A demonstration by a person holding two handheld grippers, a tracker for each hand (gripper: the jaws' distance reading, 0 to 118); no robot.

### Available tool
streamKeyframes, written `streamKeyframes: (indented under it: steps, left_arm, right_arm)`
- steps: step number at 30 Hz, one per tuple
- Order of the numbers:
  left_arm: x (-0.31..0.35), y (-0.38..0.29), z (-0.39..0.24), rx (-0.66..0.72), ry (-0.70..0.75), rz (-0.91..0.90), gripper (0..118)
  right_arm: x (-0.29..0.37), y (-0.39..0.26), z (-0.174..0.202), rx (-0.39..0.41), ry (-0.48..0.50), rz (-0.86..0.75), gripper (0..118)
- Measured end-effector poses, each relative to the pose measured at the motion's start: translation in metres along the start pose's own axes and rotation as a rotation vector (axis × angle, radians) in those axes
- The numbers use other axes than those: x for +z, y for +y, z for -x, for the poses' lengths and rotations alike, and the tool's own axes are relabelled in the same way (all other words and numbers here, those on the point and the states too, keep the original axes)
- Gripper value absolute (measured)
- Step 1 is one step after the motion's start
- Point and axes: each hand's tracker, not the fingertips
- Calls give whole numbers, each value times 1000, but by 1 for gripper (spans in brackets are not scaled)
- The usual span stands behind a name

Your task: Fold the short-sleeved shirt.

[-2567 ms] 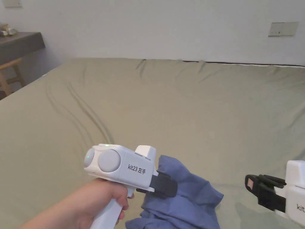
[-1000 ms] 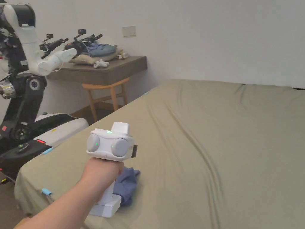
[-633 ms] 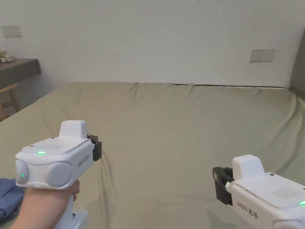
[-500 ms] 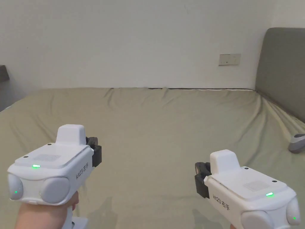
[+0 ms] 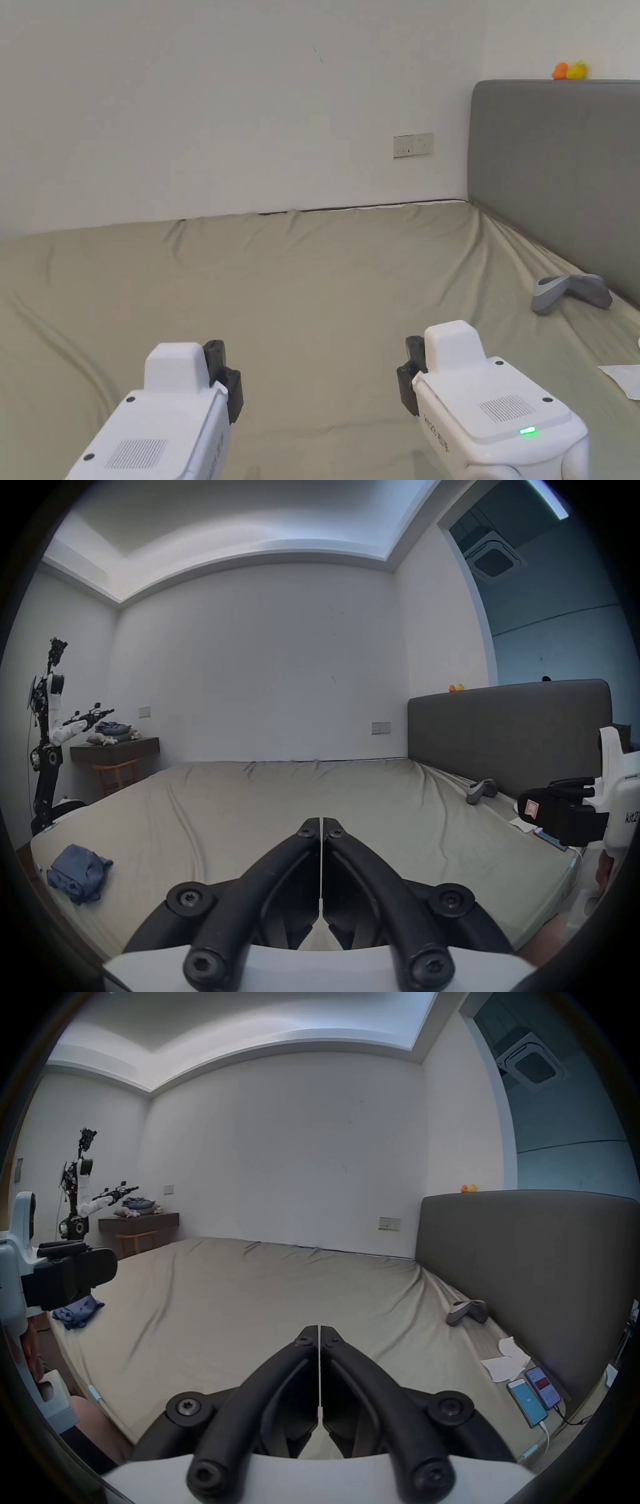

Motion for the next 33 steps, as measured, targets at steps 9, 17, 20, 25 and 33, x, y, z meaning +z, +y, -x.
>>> streamKeyframes:
  steps: [9, 17, 20, 25, 33]
  left_arm:
    - [-11, -22, 6, 33, 37, 27, 0]
    - [-13, -26, 5, 28, 75, 10, 14]
    - [-11, -25, 4, 22, 82, -7, 35]
    - [-10, -27, -5, 5, 83, -12, 94]
    - [-5, -24, -5, -4, 81, -67, 117]
  right_arm:
    - [5, -15, 1, 6, -93, -58, 1]
    - [-2, -22, -3, -19, -131, -42, 5]
    - [-4, -24, 0, 2, -152, -45, 37]
    - [-6, -27, 9, -26, -137, -40, 77]
    - [-1, -23, 19, 25, -114, -103, 118]
